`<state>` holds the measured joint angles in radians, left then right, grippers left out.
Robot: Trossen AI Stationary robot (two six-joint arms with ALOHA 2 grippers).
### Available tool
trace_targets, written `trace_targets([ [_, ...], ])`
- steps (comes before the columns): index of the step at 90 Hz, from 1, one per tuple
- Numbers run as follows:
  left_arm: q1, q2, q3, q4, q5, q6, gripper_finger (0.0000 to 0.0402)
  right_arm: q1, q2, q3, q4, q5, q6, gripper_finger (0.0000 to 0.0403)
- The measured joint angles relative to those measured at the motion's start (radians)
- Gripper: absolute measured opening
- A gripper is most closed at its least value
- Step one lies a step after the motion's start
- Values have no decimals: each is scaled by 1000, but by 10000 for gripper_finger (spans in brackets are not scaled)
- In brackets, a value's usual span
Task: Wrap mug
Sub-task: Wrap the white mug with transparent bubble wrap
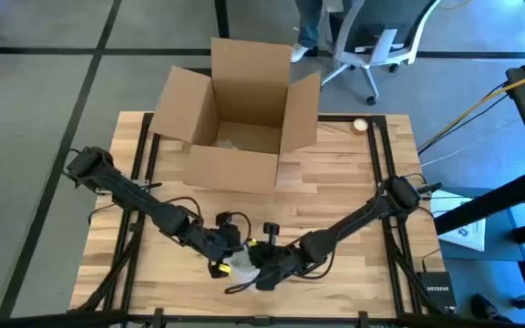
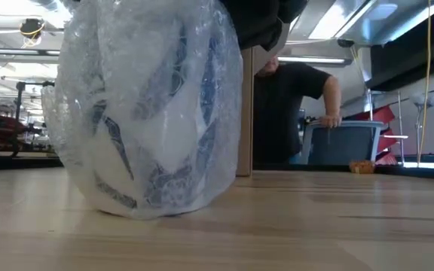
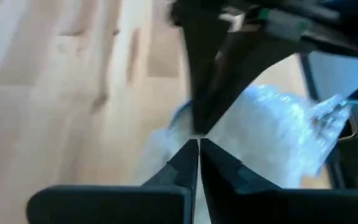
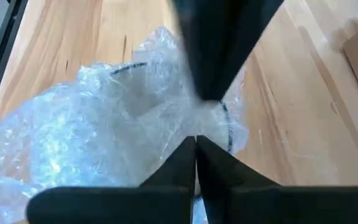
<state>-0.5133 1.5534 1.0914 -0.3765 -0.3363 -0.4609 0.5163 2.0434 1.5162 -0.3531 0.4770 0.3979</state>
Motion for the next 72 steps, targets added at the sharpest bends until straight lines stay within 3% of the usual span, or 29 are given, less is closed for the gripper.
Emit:
trace_targets([
  [18, -18, -68, 0, -191, -101, -81, 0, 0, 0, 0, -1, 0, -2, 1],
  [36, -50, -77, -48, -264, -104, -175, 0, 0, -1, 0, -2, 0, -3, 1],
  [56, -117, -76, -179, -16, -28, -234, 0, 0, -2, 0, -2, 0, -3, 1],
  [72, -124, -69, -224, 236, -34, -165, 0, 0, -2, 0, -2, 1, -4, 1],
])
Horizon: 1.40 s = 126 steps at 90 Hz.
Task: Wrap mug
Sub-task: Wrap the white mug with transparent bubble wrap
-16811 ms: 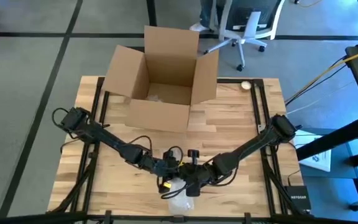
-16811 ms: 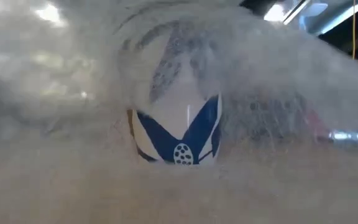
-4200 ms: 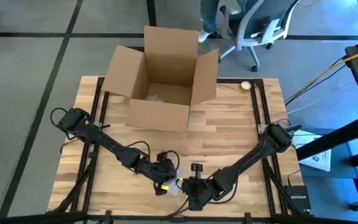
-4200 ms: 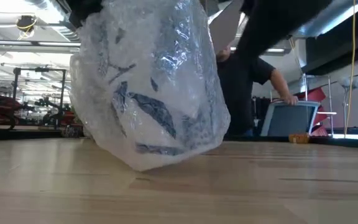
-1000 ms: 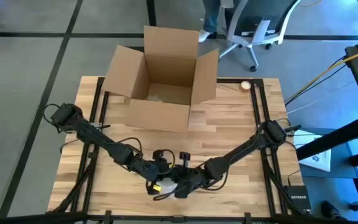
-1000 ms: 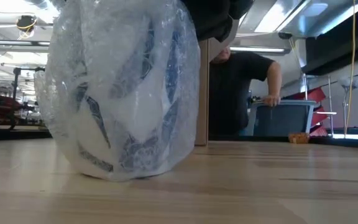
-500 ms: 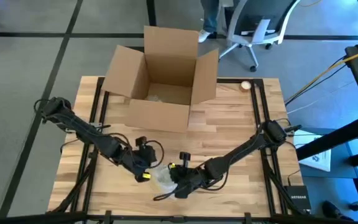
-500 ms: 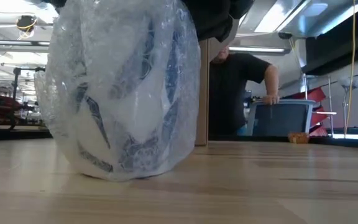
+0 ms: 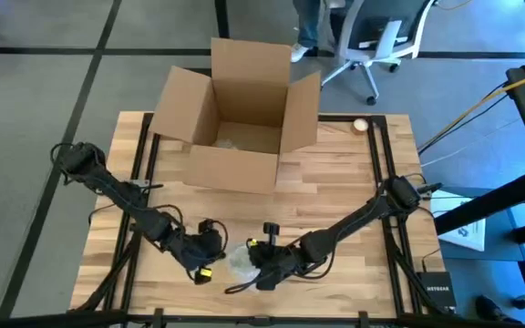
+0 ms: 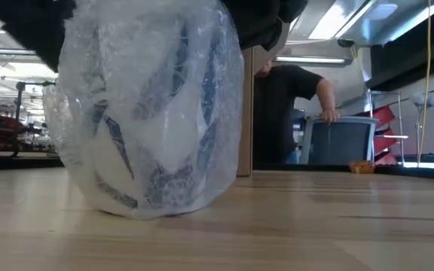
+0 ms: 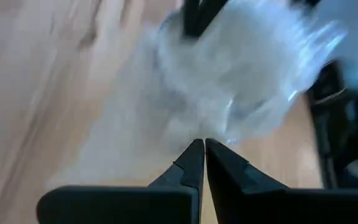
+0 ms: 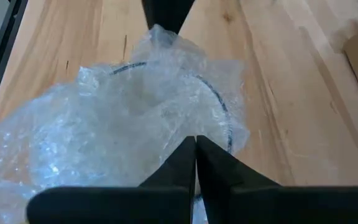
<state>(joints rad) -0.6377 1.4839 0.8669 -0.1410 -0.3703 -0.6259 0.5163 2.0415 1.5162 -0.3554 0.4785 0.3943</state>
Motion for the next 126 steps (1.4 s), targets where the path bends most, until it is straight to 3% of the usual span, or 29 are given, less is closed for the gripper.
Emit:
trace_targets([
  [28, 58, 89, 0, 243, 56, 92, 0, -2, 2, 0, 11, -1, 0, 1],
  [51, 63, 95, -1, 237, 56, 88, 0, -8, 16, 2, 13, -130, 1, 1],
  [68, 64, 93, -1, 238, 55, 79, 0, -14, 13, 101, -131, -189, -11, 1],
  [81, 64, 87, -1, 254, 55, 74, 0, -57, 10, 108, -170, -315, 13, 1],
  [126, 75, 119, 2, 367, 57, 110, 0, -91, 82, 77, -98, -363, 69, 0],
])
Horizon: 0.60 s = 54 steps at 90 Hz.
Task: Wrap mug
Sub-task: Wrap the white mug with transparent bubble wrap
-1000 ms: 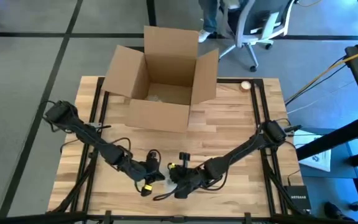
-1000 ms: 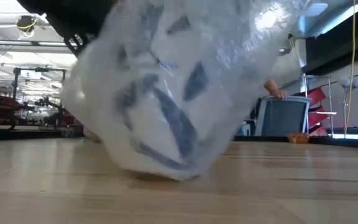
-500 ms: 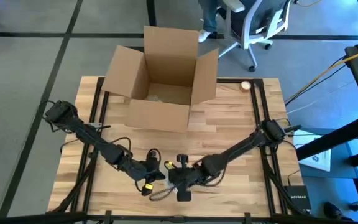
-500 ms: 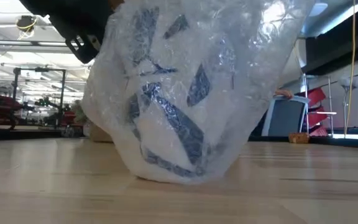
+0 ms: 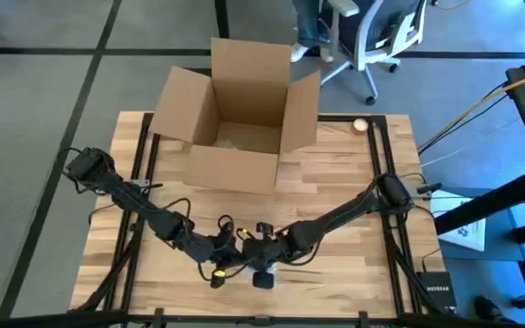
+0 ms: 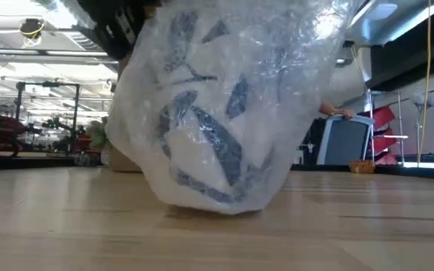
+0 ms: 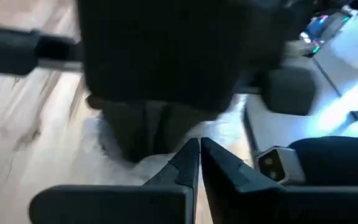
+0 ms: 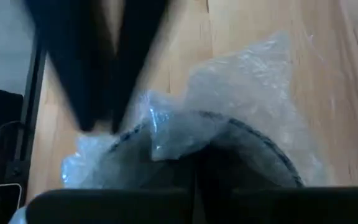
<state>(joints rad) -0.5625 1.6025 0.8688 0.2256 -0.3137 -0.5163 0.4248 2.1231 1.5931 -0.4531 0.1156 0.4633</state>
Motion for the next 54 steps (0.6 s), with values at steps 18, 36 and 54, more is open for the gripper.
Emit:
trace_targets([
  [18, 0, 52, 2, 18, 16, -23, 0, 2, 4, 69, -77, -2, -31, 0],
  [36, -5, 45, 1, 5, 20, -32, 0, 1, 8, 207, -246, 3, -77, 1],
  [54, -8, 40, -1, 2, 19, -28, 0, 9, 6, 366, -457, 5, -90, 1],
])
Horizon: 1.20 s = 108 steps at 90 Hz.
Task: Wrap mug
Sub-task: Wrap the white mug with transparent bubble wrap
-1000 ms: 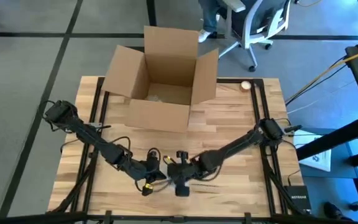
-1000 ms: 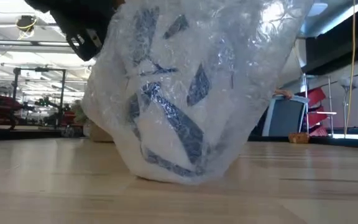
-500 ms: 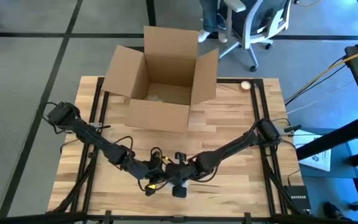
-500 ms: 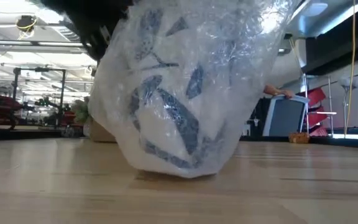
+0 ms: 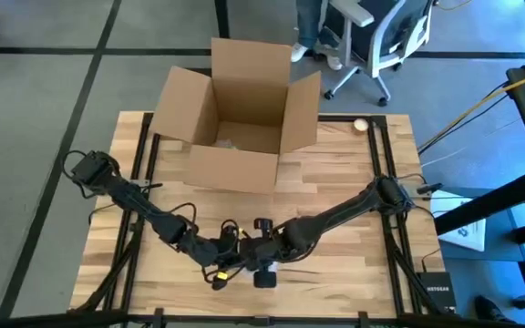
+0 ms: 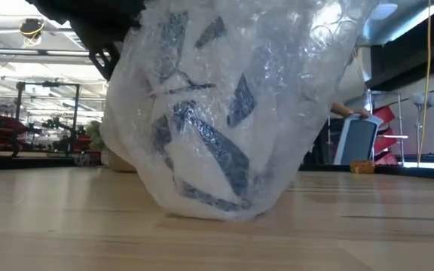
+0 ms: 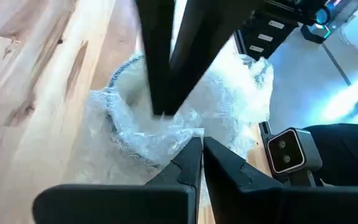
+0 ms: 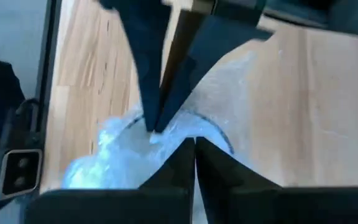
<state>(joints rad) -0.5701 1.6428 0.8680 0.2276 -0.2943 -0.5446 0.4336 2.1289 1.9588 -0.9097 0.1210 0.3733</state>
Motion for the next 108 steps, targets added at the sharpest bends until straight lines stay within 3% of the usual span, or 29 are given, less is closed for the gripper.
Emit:
trace_targets([
  [17, 0, 0, 0, 0, -1, 1, 0, 66, -6, 78, -79, -71, 15, 1],
  [30, 2, 0, 0, 1, -1, 2, 0, 112, 19, 53, -36, -50, 45, 1],
  [42, 2, 0, -1, 9, -1, 11, 0, 100, 63, 42, -15, 20, 48, 1],
  [71, 2, 0, -2, 22, -1, 21, 0, 45, 81, 39, -39, 15, 22, 1],
  [108, 2, 0, -2, 51, 0, 30, 0, -9, 69, -235, 258, -115, 46, 0],
])
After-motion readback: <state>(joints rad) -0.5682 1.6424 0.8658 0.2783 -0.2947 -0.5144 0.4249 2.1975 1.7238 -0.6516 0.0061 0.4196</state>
